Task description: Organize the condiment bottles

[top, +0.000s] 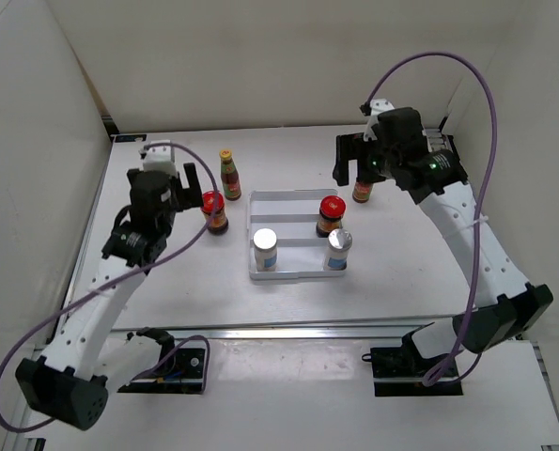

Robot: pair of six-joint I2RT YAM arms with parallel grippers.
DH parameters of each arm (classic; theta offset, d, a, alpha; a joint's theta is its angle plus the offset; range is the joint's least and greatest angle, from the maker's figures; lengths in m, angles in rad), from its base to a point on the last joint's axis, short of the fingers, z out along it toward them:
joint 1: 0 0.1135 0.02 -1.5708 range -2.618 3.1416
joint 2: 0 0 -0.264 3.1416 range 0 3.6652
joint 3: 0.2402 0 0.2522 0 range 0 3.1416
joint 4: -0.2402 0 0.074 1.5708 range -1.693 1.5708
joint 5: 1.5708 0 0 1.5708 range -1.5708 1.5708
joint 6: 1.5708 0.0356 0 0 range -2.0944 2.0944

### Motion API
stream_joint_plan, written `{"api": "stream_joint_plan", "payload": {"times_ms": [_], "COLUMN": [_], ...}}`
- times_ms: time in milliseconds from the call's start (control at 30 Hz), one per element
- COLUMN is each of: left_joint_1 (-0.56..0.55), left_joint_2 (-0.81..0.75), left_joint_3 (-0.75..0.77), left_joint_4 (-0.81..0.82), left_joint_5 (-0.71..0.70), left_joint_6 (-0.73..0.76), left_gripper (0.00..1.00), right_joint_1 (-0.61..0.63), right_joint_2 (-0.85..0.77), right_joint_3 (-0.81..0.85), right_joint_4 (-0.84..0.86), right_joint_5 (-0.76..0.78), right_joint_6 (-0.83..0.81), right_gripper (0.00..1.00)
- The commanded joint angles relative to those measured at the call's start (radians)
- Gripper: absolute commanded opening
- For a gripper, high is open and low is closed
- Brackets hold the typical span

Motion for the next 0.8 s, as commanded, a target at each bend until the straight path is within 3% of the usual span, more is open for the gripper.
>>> {"api": "stream_joint_plan", "payload": {"times_ms": [0,100,267,767], "left_joint_1": [0.088,0.163,0.172,0.128], "left_joint_2": [0.135,0.262,0.457,0.585], "left_joint_3": [0.083,0.146,0.232,0.243], "left_joint_4": [-0.028,-0.028,-0.059,-0.048], "left_joint_5": [0.421,0.535,0.564,0.524], "left_joint_6": [0.047,0.036,0.027,0.025], "left_gripper": [1.0,1.0,1.0,1.0], "right_joint_1": [-0.008,-0.008,-0.017,-0.078], "right_joint_2": [-0.031,-0.055,-0.075,-0.106], "right_joint_3": [-0.049,-0.089,-0.135,-0.199], "right_joint_4": [0.008,0.008,0.019,0.028], "right_joint_5": [-0.016,-0.016,-0.06,-0.145], "right_joint_6": [-0.003,-0.003,-0.003,-0.012], "right_gripper": [1.0,1.0,1.0,1.0]}}
